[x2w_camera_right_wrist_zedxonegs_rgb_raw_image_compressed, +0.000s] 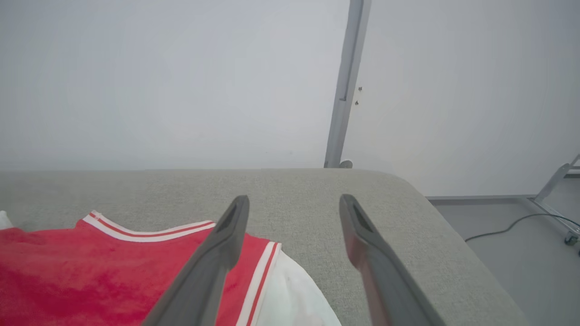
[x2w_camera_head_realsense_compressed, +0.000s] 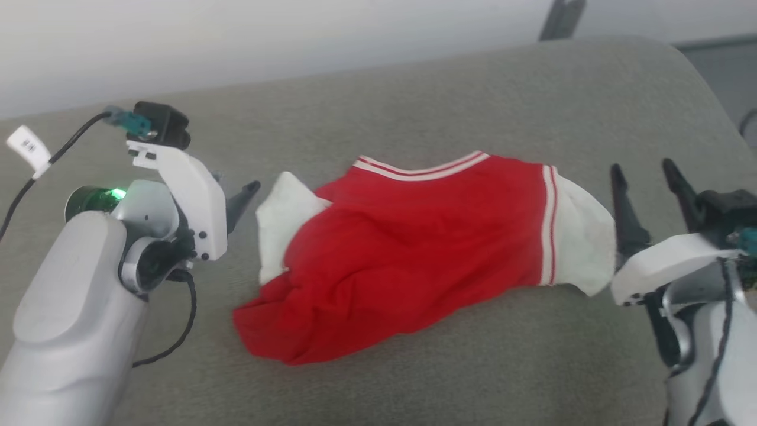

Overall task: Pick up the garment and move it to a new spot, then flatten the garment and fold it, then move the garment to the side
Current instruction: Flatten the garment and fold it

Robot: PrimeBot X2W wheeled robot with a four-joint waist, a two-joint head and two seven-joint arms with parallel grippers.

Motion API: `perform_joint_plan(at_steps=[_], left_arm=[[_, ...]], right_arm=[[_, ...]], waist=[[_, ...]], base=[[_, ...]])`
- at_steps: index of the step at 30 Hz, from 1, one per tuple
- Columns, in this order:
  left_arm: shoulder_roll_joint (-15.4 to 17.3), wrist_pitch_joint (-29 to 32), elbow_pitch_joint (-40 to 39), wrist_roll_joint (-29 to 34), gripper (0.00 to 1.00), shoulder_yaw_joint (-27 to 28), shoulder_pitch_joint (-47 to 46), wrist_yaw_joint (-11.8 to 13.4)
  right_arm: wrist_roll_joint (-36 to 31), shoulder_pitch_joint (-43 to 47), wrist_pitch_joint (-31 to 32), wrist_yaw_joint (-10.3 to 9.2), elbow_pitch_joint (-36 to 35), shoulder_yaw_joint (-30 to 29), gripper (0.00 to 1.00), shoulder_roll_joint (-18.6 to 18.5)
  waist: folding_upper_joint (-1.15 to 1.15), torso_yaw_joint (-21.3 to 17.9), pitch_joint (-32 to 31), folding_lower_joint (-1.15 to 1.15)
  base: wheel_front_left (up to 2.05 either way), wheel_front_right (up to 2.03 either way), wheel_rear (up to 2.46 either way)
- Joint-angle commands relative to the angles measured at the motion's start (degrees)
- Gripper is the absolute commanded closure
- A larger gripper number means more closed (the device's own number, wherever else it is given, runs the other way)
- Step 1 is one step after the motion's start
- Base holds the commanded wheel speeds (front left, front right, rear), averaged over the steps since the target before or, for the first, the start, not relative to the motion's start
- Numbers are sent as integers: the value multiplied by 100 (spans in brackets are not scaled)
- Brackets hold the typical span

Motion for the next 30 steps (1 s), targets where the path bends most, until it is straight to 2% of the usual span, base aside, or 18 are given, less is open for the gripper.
perform_joint_plan(at_steps=[1, 9, 13, 17, 18, 19, 23, 30], left_arm=[[20, 113, 64, 28, 0, -58, -100, 5], [29, 674, 719, 249, 0, -447, -484, 14], [156, 643, 1120, 509, 0, -698, -620, -44], [73, 592, 1611, 523, 0, -842, -666, -96], [73, 613, 1720, 561, 62, -929, -678, -123], [74, 572, 1805, 600, 100, -1002, -702, -134], [-31, 568, 2128, 408, 100, -1142, -786, -194], [99, 359, 2197, 237, 100, -1022, -999, -144]], right_arm=[[-31, -60, -98, 1, 2, 2, 0, 62], [-44, -233, -377, 1, 233, 78, 0, 297], [-28, -334, -415, 1, 297, 130, 0, 341], [-11, -394, -472, 1, 353, 114, 0, 357], [-8, -414, -487, 1, 362, 109, 0, 363], [-13, -432, -477, 1, 373, 105, 0, 366], [-63, -459, -472, 1, 401, 41, 0, 369], [-167, -354, -406, 1, 399, -163, 0, 369]], waist=[[0, -227, 208, 0], [0, -538, 588, 0], [0, -607, 765, 0], [0, -615, 876, 0], [0, -605, 892, 0], [0, -593, 906, 0], [0, -501, 918, 0], [0, -182, 797, 0]], base=[[0, 0, 0], [0, 0, 0], [0, 0, 0], [0, 0, 0], [0, 0, 0], [0, 0, 0], [0, 0, 0], [0, 0, 0]])
